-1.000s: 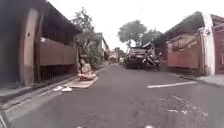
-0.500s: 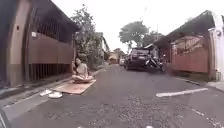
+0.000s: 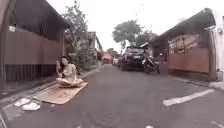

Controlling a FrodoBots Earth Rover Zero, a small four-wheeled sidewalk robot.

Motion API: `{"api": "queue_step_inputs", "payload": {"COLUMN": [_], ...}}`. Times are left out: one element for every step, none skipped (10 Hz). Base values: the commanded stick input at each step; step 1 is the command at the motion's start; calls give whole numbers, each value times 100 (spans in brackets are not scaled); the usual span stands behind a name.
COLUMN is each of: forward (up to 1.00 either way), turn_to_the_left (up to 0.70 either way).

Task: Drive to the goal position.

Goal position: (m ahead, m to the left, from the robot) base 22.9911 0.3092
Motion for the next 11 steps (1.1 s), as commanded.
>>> {"api": "queue_step_inputs", "payload": {"forward": [100,100,100,100,100,100,100,100,100,100,100], "turn_to_the_left": [-18,-5,0,0,0,0,0,0,0,0,0]}}
